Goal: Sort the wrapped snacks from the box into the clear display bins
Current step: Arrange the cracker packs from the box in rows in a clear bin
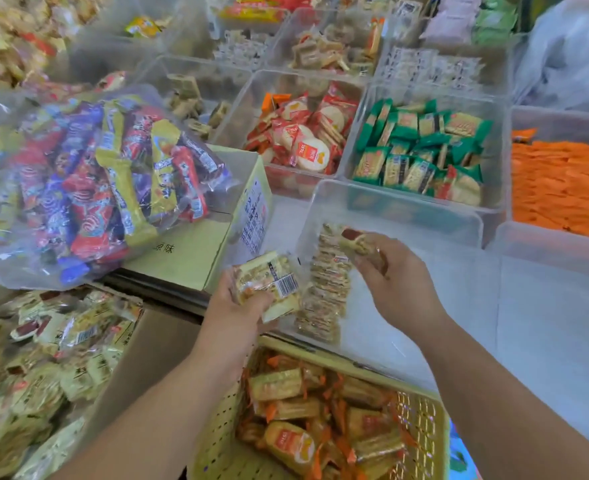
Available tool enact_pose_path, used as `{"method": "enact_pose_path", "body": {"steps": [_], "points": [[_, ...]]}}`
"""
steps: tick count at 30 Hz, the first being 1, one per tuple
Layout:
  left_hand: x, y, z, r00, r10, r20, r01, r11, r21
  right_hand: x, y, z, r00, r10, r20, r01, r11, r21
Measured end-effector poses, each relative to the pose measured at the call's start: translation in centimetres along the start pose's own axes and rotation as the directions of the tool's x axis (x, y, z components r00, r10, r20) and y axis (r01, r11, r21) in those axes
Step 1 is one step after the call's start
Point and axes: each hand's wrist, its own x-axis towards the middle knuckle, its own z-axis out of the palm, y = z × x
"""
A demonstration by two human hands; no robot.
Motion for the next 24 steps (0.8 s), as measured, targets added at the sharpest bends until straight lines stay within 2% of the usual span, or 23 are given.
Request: {"method": "enact_pose_path", "body": {"steps": [2,5,7,10,16,21,24], "points": [[0.8,-0.5,-0.7,0.999,-0.036,0.011,0.037,0.998,-0.05,3.3,0.8,-0.8,0.998,-0.041,-0.041,0.036,0.993,-0.11],[1.5,-1.0,-1.4,0.998,-0.042,0.051,0.046,0.996,-0.08,8.1,1.7,-0.7,0.998,-0.063,-0.024,0.057,0.974,-0.219],[1.8,-1.3,-1.6,0.996,-0.033,0.089,0.039,0.997,-0.067,10.9,2.5,0.5,0.997,-0.07,0.034,0.078,0.927,-0.368],[2.0,-1.6,-1.9,0.993,-0.014,0.121,0.019,0.999,-0.042,14.1,3.5,3.1,0.988,-0.001,0.157,0.086,0.843,-0.531],[2.2,-1.6,-2.1,0.99,0.01,0.141,-0.005,0.999,-0.035,16.7,5.9,6.4,0.896,0.17,0.409,0.112,0.807,-0.58],[2.3,-1.4,-2.3,0.99,-0.014,0.137,0.023,0.998,-0.063,17.2,6.5,6.7,0.863,0.22,0.454,0.099,0.809,-0.58],[2.2,-1.3,-2.2,0.99,-0.02,0.139,0.031,0.996,-0.08,17.2,6.2,6.9,0.869,0.21,0.448,0.123,0.784,-0.608]]}}
